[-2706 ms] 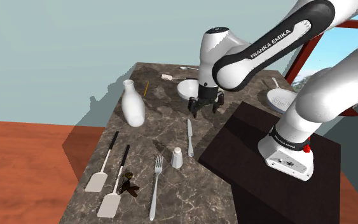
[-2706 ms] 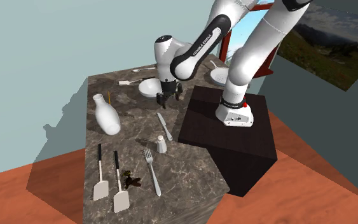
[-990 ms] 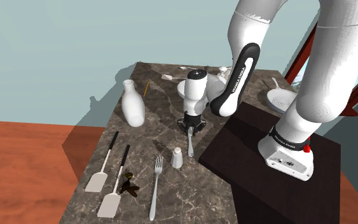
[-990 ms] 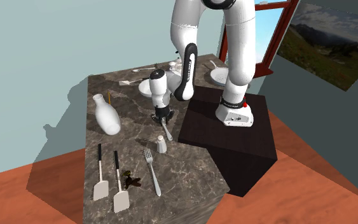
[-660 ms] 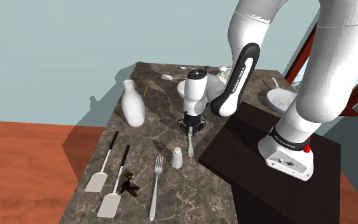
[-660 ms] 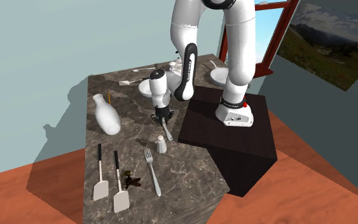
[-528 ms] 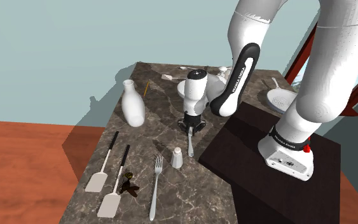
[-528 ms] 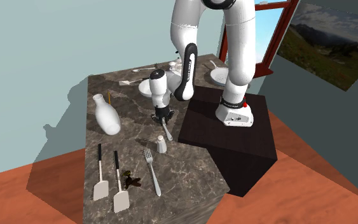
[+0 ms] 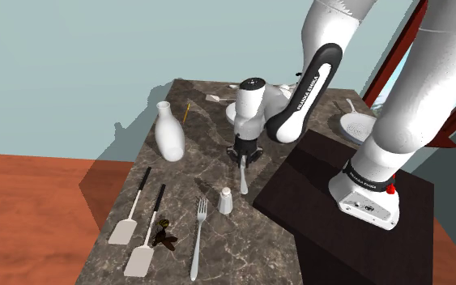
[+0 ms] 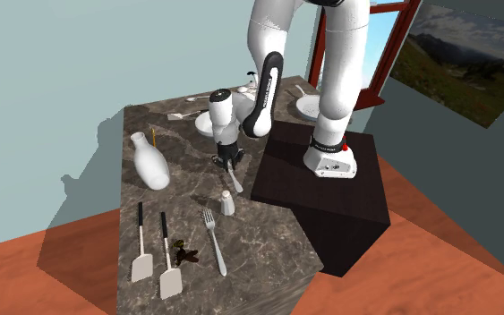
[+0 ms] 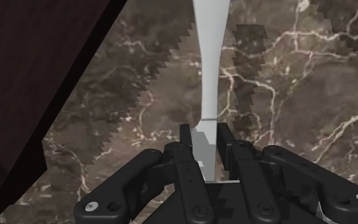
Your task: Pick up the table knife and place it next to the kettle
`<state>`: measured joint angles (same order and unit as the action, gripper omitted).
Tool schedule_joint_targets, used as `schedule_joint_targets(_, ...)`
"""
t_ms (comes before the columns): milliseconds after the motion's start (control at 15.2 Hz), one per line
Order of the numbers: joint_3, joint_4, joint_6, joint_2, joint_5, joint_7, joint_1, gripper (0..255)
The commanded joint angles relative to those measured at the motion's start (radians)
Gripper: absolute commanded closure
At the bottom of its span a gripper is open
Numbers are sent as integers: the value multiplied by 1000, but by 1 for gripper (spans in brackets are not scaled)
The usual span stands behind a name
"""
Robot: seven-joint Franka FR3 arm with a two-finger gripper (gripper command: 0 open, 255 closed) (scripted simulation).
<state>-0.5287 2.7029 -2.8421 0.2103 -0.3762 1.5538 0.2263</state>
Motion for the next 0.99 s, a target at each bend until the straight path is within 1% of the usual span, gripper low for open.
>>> schedule_joint_targets(0, -48, 11, 21, -37, 66, -48, 33, 255)
schedule_joint_targets(198, -116, 22, 60, -101, 185, -133, 74, 255)
schedule_joint_targets(396, -162, 28, 104, -169, 306, -220, 93, 255)
schedule_joint_targets(660, -180, 29, 172, -258, 444, -318, 83, 255)
schedule_joint_targets(924, -169, 23, 246, -340, 537, -385, 57, 255)
